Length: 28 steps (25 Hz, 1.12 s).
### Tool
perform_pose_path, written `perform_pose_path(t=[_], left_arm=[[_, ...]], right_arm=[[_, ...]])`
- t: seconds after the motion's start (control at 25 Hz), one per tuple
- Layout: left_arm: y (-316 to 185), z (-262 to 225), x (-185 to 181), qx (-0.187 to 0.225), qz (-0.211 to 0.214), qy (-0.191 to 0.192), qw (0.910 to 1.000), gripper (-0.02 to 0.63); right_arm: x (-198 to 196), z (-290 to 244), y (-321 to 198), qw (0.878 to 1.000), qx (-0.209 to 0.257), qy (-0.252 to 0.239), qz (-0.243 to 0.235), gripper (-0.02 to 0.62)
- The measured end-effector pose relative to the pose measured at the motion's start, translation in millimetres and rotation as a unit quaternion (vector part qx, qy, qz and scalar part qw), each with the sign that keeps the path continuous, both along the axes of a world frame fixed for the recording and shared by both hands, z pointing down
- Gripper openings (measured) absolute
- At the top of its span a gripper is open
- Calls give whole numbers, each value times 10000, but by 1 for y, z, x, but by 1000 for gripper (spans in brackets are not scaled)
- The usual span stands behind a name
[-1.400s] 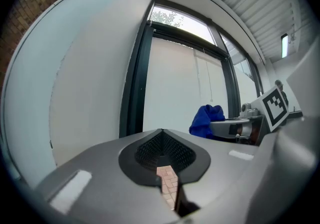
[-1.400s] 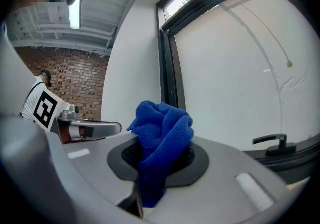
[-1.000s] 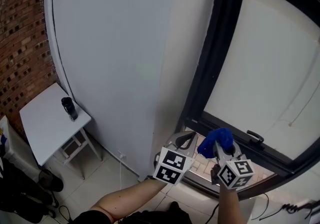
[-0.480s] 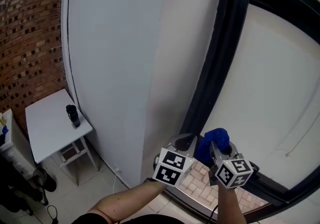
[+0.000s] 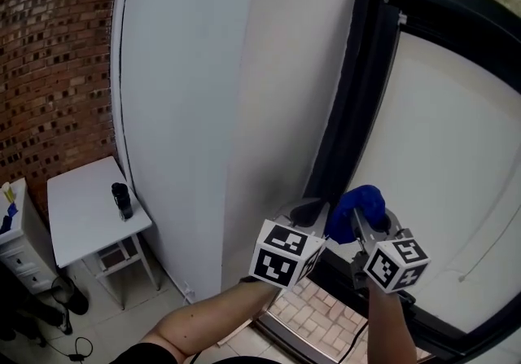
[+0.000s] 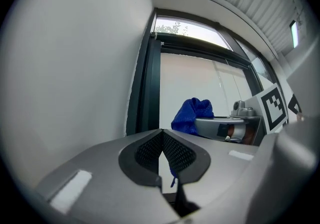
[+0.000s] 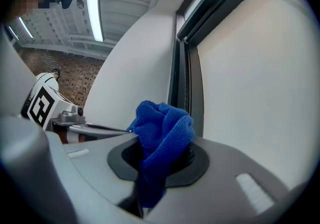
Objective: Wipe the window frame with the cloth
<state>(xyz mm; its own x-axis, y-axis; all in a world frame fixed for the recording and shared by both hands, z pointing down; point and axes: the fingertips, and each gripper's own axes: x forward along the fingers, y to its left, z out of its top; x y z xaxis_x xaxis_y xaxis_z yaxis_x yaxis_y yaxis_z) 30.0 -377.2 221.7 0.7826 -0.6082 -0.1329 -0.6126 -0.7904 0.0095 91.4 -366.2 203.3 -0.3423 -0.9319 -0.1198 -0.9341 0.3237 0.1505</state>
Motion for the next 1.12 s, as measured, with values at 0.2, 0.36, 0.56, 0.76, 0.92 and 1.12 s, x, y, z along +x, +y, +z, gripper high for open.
perform_pose_path(t=[0.2,0.36,0.56,0.76,0.92,1.12], left_arm=[[-7,-41,9,313,-52,-26,9995,-8],[-12,-61,15,397,80,-53,9992,-8],[-20,-73,19,267,142,-18,9995,-8],[-28,-107,21,441,-4,70,9990,-8],[-29,-128,13,568,-74,188,9982,-8],[-30,-151,10,608,-108,291,9977,-8]], right_arm=[[2,-29,-10,9998,92,171,41,77],[3,-54,-14,9998,155,66,-110,77],[8,-87,-12,9993,360,135,-26,75],[8,-122,-21,9980,502,372,-101,75],[-5,-144,-17,9962,586,612,-222,77],[-6,-183,-14,9947,788,630,-175,77]])
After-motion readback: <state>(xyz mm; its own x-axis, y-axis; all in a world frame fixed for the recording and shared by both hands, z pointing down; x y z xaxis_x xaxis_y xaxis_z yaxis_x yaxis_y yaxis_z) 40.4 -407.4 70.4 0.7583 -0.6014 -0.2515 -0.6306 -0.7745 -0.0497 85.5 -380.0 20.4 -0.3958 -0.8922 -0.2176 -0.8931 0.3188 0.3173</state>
